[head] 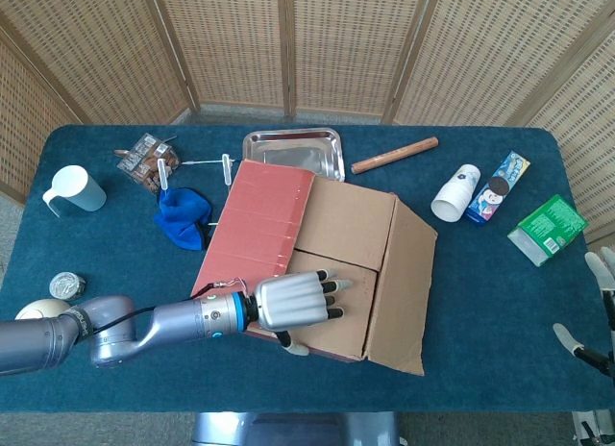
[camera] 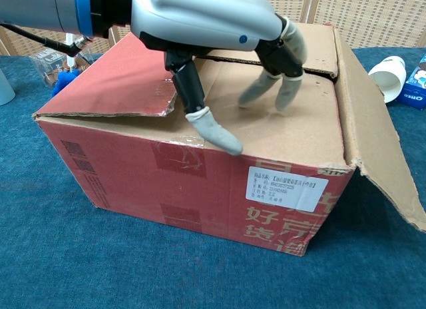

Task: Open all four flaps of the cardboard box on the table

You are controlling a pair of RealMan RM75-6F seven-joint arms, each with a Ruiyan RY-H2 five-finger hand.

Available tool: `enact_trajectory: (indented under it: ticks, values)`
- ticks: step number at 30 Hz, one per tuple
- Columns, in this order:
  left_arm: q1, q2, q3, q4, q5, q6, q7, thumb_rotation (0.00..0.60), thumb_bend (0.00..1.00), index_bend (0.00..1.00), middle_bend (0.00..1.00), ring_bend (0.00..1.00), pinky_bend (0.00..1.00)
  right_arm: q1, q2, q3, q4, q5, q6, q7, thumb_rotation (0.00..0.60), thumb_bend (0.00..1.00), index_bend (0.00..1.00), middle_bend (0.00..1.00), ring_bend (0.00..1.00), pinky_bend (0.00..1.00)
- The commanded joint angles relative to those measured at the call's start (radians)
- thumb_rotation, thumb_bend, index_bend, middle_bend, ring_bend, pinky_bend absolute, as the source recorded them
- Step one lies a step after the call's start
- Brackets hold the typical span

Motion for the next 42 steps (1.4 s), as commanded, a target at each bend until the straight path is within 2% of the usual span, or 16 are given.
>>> enact_trajectory:
  ticks: [1, 10, 20, 25, 31, 42]
  values:
    - [0.002, 0.003, 0.006, 0.001, -0.004, 0.007, 0.006, 0.296, 0.00, 0.36, 0.61, 0.21, 0.25, -0.001, 0.001, 0.001, 0.000, -0.001, 0.000, 0.005, 0.600, 0.17, 0.00, 0.00, 0.00, 0.00]
    - [0.003, 0.017, 0.013, 0.018, -0.021, 0.013, 0.082, 0.294, 0.00, 0.41, 0.74, 0.27, 0.25, -0.004, 0.004, 0.008, -0.002, 0.001, 0.000, 0.020, 0.600, 0.18, 0.00, 0.00, 0.00, 0.00]
    - [0.010, 0.048, 0.003, -0.013, -0.092, -0.005, 0.167, 0.252, 0.00, 0.45, 0.83, 0.31, 0.25, -0.010, 0.009, 0.014, -0.004, 0.002, 0.008, 0.038, 0.600, 0.19, 0.00, 0.00, 0.00, 0.00]
    - [0.021, 0.096, -0.005, -0.051, -0.131, -0.009, 0.213, 0.220, 0.00, 0.45, 0.84, 0.33, 0.25, -0.012, 0.012, 0.017, -0.004, 0.002, 0.010, 0.048, 0.600, 0.19, 0.00, 0.00, 0.00, 0.00]
    - [0.048, 0.174, -0.016, -0.103, -0.162, 0.018, 0.244, 0.221, 0.00, 0.45, 0.85, 0.33, 0.25, -0.013, 0.016, 0.017, -0.006, -0.001, 0.010, 0.060, 0.600, 0.19, 0.00, 0.00, 0.00, 0.00]
    - [0.135, 0.374, -0.006, -0.171, -0.139, 0.097, 0.234, 0.211, 0.00, 0.45, 0.85, 0.33, 0.25, -0.018, 0.019, 0.019, -0.011, -0.003, 0.014, 0.067, 0.600, 0.19, 0.00, 0.00, 0.00, 0.00]
